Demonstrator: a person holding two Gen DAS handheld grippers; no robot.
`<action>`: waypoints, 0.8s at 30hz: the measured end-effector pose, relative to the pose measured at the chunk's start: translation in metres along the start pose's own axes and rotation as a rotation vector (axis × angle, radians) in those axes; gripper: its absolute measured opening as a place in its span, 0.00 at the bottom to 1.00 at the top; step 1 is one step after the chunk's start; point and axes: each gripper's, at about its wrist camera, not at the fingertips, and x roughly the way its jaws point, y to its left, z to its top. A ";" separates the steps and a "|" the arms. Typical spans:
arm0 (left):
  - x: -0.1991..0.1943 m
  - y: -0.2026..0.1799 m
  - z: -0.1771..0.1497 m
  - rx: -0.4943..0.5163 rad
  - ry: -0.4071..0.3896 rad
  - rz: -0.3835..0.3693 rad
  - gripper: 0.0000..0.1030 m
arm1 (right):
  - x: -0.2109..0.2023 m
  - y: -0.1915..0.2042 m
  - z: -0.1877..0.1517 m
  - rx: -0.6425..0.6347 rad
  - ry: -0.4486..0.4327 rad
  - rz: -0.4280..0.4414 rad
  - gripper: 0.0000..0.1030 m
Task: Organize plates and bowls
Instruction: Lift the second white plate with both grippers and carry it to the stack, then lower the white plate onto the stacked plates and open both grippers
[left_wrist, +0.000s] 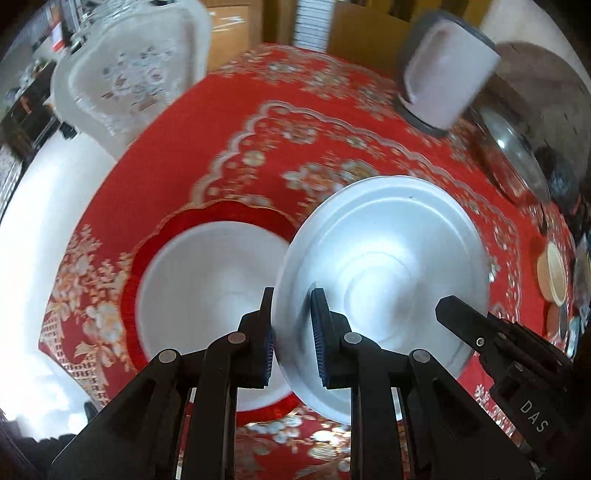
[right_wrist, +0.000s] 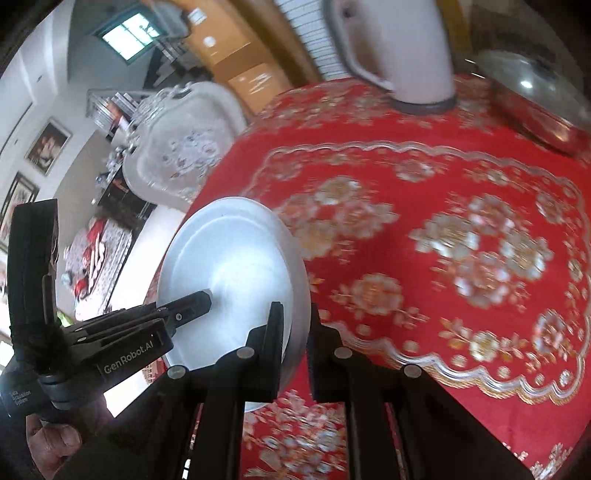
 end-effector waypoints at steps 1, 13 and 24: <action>-0.003 0.010 0.002 -0.019 -0.006 0.001 0.17 | 0.002 0.007 0.001 -0.014 0.003 0.006 0.10; 0.009 0.072 -0.012 -0.110 0.037 0.065 0.17 | 0.056 0.064 -0.001 -0.112 0.087 0.024 0.12; 0.029 0.086 -0.022 -0.118 0.078 0.090 0.18 | 0.080 0.071 -0.014 -0.151 0.143 -0.029 0.12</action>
